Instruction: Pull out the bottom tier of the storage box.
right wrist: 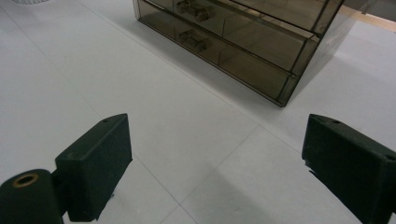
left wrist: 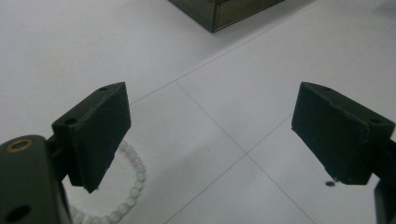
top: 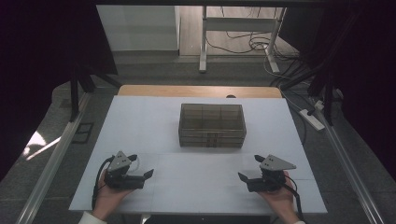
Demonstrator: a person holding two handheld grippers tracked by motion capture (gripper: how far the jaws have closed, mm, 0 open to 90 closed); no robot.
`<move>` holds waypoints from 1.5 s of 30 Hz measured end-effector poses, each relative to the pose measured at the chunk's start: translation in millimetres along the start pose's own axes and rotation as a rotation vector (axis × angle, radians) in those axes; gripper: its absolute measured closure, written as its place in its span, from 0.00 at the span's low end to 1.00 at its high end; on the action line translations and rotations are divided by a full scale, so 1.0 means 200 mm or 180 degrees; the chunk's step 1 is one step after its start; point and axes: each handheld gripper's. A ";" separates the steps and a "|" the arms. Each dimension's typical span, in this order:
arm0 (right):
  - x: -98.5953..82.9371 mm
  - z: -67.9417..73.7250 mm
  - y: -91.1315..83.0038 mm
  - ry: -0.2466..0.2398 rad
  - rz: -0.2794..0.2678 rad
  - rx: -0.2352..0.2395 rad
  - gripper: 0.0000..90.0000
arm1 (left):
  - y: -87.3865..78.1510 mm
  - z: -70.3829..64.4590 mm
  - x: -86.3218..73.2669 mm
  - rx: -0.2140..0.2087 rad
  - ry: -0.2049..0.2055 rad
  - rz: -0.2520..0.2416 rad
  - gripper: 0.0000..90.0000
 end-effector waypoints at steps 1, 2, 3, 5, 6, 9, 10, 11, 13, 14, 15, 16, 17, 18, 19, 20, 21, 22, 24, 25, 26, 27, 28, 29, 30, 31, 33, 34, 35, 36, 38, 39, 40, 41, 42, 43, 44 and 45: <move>0.00 0.01 0.01 -0.0015 0.0011 0.0007 0.09 | 0.00 0.00 0.00 -0.0002 0.0002 0.0002 0.13; 0.00 0.01 0.01 -0.0015 0.0011 0.0007 0.09 | 0.00 0.00 0.00 -0.0002 0.0002 0.0002 0.13; 0.01 0.01 0.02 -0.0020 0.0001 -0.0002 0.09 | 0.00 0.00 0.00 -0.0003 0.0000 0.0003 0.13; 0.01 0.02 0.03 -0.0044 0.0021 0.0022 0.09 | 0.00 0.00 0.00 -0.0004 0.0005 0.0006 0.13; 0.01 0.02 0.03 -0.0044 0.0021 0.0022 0.09 | 0.00 0.00 0.00 -0.0004 0.0005 0.0006 0.13; 0.01 0.03 0.05 -0.0077 0.0027 0.0052 0.13 | 0.00 0.00 0.00 -0.0006 0.0007 0.0007 0.13; 0.01 0.04 0.06 -0.0084 0.0018 0.0050 0.13 | 0.00 0.00 0.00 -0.0006 0.0005 0.0005 0.13; 0.02 0.04 0.06 -0.0099 0.0023 0.0047 0.13 | 0.00 0.00 0.00 -0.0007 0.0004 0.0001 0.13; 0.02 0.05 0.07 -0.0100 0.0018 0.0043 0.13 | 0.00 0.00 0.00 -0.0006 0.0004 0.0001 0.13; 0.02 0.05 0.07 -0.0099 0.0020 0.0057 0.13 | 0.00 0.00 0.00 -0.0007 0.0001 0.0003 0.13; 0.03 0.06 0.08 -0.0122 0.0032 0.0067 0.13 | 0.00 0.00 0.00 -0.0011 -0.0002 0.0004 0.13; 0.03 0.06 0.09 -0.0133 0.0041 0.0073 0.13 | 0.00 0.00 0.00 -0.0012 -0.0003 0.0004 0.13; 0.03 0.06 0.09 -0.0133 0.0041 0.0073 0.13 | 0.00 0.00 0.00 -0.0012 -0.0003 0.0004 0.13; 0.03 0.07 0.09 -0.0149 0.0051 0.0075 0.13 | 0.00 0.00 0.00 -0.0014 -0.0002 0.0008 0.13; 0.04 0.08 0.11 -0.0200 0.0069 0.0069 0.13 | 0.00 0.00 0.00 -0.0014 -0.0002 0.0008 0.13; 0.04 0.08 0.11 -0.0200 0.0069 0.0069 0.13 | 0.00 0.00 0.00 -0.0016 -0.0002 0.0008 0.13; 0.04 0.08 0.12 -0.0233 0.0078 0.0069 0.13 | 0.00 0.00 0.00 -0.0013 -0.0003 0.0010 0.13; 0.04 0.09 0.12 -0.0253 0.0074 0.0065 0.13 | 0.00 0.00 0.00 -0.0009 -0.0004 0.0010 0.13; 0.05 0.09 0.12 -0.0266 0.0086 0.0070 0.13 | 0.00 0.00 0.00 -0.0010 -0.0007 0.0006 0.13; 0.05 0.09 0.13 -0.0295 0.0095 0.0064 0.13 | 0.00 0.00 0.00 -0.0011 -0.0010 0.0004 0.13; 0.05 0.10 0.13 -0.0319 0.0093 0.0051 0.13 | 0.00 0.00 0.00 -0.0011 -0.0011 0.0005 0.13; 0.05 0.10 0.13 -0.0349 0.0113 0.0036 0.13 | 0.00 0.00 0.00 -0.0010 -0.0013 0.0003 0.13; 0.05 0.11 0.14 -0.0372 0.0104 0.0036 0.13 | 0.00 0.00 0.00 -0.0013 -0.0015 0.0004 0.13; 0.06 0.12 0.14 -0.0416 0.0111 0.0040 0.13 | 0.00 0.00 0.00 -0.0014 -0.0012 0.0005 0.13; 0.06 0.12 0.14 -0.0416 0.0111 0.0040 0.13 | 0.00 0.00 0.00 -0.0015 -0.0011 0.0006 0.13; 0.06 0.12 0.15 -0.0434 0.0089 0.0050 0.13 | 0.00 0.00 0.00 -0.0016 -0.0009 0.0005 0.13; 0.07 0.14 0.16 -0.0490 0.0074 0.0037 0.13 | 0.00 0.00 0.00 -0.0018 -0.0010 0.0007 0.13; 0.07 0.14 0.16 -0.0514 0.0070 0.0032 0.13 | 0.01 0.00 0.00 -0.0019 -0.0011 0.0009 0.13; 0.08 0.15 0.17 -0.0546 0.0077 0.0032 0.13 | 0.01 0.00 0.00 -0.0021 -0.0015 0.0013 0.13; 0.08 0.16 0.17 -0.0582 0.0083 0.0028 0.14 | 0.01 0.00 0.00 -0.0021 -0.0015 0.0013 0.13; 0.10 0.18 0.19 -0.0672 0.0086 -0.0001 0.14 | 0.01 0.00 0.00 -0.0021 -0.0017 0.0011 0.13; 0.10 0.18 0.20 -0.0692 0.0086 0.0006 0.14 | 0.01 0.00 0.00 -0.0021 -0.0014 0.0015 0.13; 0.10 0.18 0.20 -0.0692 0.0086 0.0006 0.14 | 0.01 0.00 0.00 -0.0021 -0.0014 0.0015 0.13; 0.10 0.18 0.20 -0.0713 0.0093 0.0001 0.14 | 0.01 0.01 0.00 -0.0023 -0.0015 0.0018 0.13; 0.10 0.19 0.21 -0.0727 0.0094 -0.0001 0.14 | 0.01 0.01 0.00 -0.0024 -0.0014 0.0020 0.13; 0.11 0.19 0.22 -0.0753 0.0112 0.0004 0.14 | 0.01 0.00 -0.01 -0.0025 -0.0011 0.0024 0.13; 0.11 0.20 0.22 -0.0775 0.0120 0.0008 0.14 | 0.01 0.00 -0.01 -0.0024 -0.0011 0.0022 0.13; 0.11 0.20 0.23 -0.0785 0.0127 -0.0003 0.14 | 0.01 0.00 -0.01 -0.0024 -0.0011 0.0022 0.13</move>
Point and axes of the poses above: each handheld gripper's, and its own axes: y roughly forward along the jaws, x roughly out of its top, z roughly to its left, and after that the axes turned 6 degrees about -z, right-handed
